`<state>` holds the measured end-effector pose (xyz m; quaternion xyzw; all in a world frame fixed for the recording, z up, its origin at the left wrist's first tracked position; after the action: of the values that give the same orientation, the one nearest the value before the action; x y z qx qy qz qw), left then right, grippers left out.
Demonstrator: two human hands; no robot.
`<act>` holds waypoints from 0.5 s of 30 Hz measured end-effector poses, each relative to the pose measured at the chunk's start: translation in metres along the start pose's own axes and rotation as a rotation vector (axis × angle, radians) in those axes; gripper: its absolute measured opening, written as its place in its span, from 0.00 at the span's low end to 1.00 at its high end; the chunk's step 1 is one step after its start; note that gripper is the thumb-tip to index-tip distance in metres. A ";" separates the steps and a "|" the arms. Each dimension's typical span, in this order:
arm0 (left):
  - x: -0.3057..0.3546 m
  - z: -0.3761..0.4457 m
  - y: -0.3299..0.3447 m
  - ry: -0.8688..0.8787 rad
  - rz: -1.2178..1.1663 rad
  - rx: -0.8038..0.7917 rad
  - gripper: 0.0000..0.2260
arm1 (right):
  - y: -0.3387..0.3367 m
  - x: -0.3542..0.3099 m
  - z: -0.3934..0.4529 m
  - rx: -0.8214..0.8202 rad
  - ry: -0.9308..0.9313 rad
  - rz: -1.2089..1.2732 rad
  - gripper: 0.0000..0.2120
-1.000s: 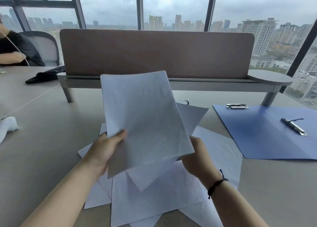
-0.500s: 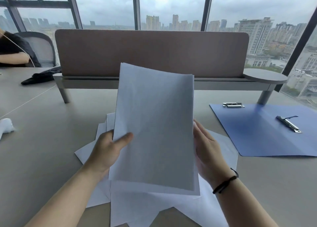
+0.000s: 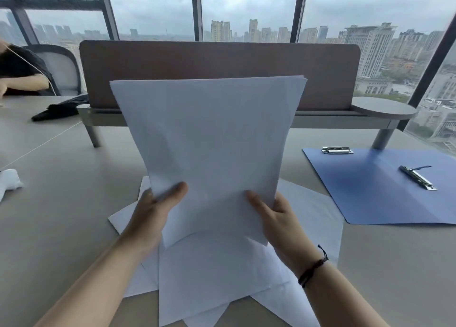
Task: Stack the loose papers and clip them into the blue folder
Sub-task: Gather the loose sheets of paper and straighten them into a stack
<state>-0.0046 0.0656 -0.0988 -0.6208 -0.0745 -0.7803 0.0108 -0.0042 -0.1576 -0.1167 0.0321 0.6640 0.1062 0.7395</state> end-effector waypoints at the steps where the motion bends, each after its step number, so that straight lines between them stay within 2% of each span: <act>1: -0.006 0.001 -0.001 -0.047 0.100 0.035 0.05 | -0.001 0.002 0.000 0.012 0.024 -0.020 0.09; 3: -0.016 0.006 -0.008 -0.080 0.167 0.093 0.06 | -0.006 0.002 0.003 0.060 0.050 -0.079 0.12; 5: -0.023 0.014 -0.019 -0.096 0.098 0.159 0.06 | -0.019 0.000 0.005 0.183 0.096 -0.126 0.14; 8: -0.039 0.019 -0.033 -0.248 -0.049 0.230 0.06 | -0.040 0.001 0.004 0.314 0.237 -0.065 0.13; 11: -0.055 0.018 -0.028 -0.403 -0.309 0.150 0.09 | -0.044 0.008 0.003 0.311 0.361 0.028 0.10; 13: -0.056 0.018 -0.025 -0.435 -0.385 0.125 0.05 | -0.040 0.014 0.002 0.305 0.413 0.096 0.08; 15: -0.056 0.018 -0.022 -0.432 -0.417 0.128 0.05 | -0.034 0.020 0.001 0.271 0.440 0.113 0.12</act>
<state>0.0234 0.0854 -0.1511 -0.7418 -0.2498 -0.6093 -0.1264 0.0026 -0.1869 -0.1421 0.1440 0.8140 0.0620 0.5593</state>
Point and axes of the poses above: each hand's wrist, its own z-axis towards the middle knuckle, its own y-axis out of the palm, x = y × z, the point moved 7 cm from there along z, towards the middle knuckle, and after that the axes turned 1 degree about -x, right-handed, at the moved point
